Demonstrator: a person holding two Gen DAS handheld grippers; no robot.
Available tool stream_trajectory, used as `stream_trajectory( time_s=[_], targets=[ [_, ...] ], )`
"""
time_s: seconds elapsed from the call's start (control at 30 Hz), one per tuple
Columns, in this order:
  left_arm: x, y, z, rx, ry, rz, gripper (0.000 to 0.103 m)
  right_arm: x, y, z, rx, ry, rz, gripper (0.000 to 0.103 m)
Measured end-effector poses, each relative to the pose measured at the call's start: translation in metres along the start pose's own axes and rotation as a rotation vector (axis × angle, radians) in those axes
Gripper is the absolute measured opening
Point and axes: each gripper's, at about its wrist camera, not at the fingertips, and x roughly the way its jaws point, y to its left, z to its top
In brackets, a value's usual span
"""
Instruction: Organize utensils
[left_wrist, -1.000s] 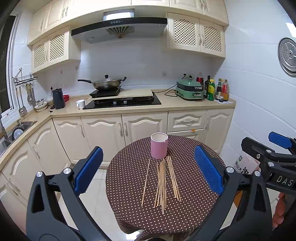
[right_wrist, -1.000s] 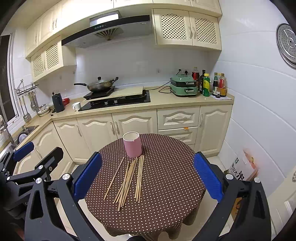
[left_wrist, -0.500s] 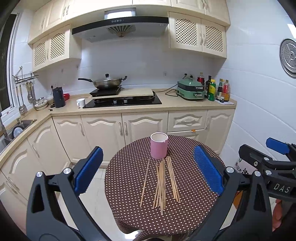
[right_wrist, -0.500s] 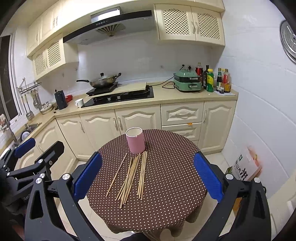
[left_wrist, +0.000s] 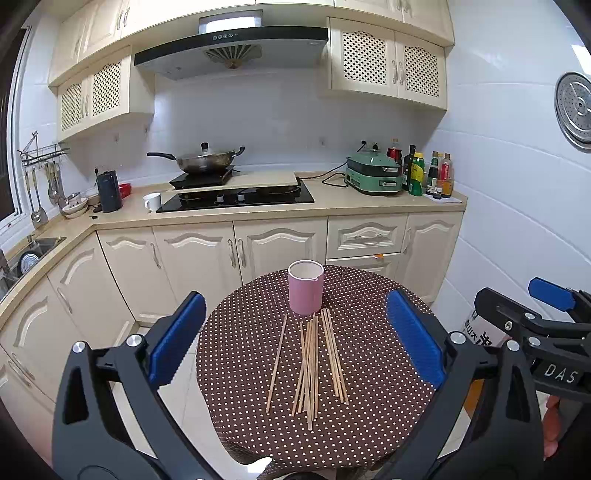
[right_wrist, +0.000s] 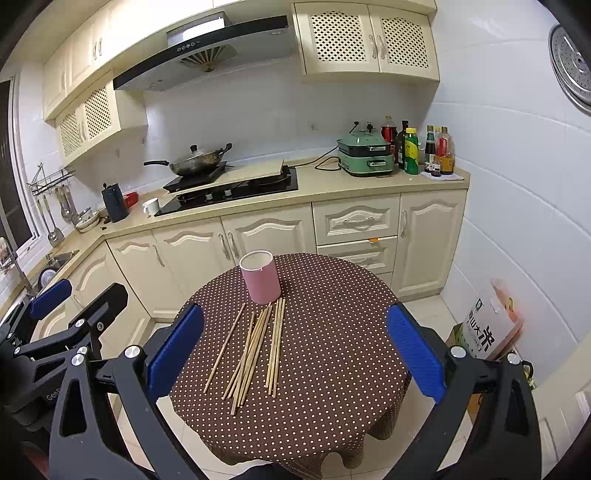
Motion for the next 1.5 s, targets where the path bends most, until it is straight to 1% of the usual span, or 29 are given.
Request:
stream_trajectory(
  time_s=[0.2, 0.33, 0.73, 1.07, 1.23, 1.5],
  targets=[
    [0.004, -0.004, -0.002, -0.019, 0.015, 0.007, 0.096, 0.001, -0.003, -0.001, 0.011, 0.001, 0.013, 0.095],
    [0.006, -0.004, -0.001, -0.022, 0.015, 0.018, 0.096, 0.003, -0.003, 0.000, 0.009, 0.002, 0.009, 0.095],
    [0.013, -0.004, 0.001, -0.021, 0.027, 0.022, 0.096, 0.009, -0.001, 0.002, 0.017, 0.018, 0.003, 0.095],
    [0.018, 0.000, 0.003, -0.032, 0.028, 0.012, 0.094, 0.011, 0.002, 0.005, 0.001, 0.004, -0.007, 0.095],
    [0.018, 0.000, 0.001, -0.027, 0.031, 0.015, 0.094, 0.012, 0.004, 0.003, 0.007, 0.014, -0.005, 0.095],
    [0.024, 0.004, 0.000, -0.027, 0.051, -0.003, 0.093, 0.017, 0.005, 0.003, 0.015, 0.028, -0.009, 0.095]
  ],
)
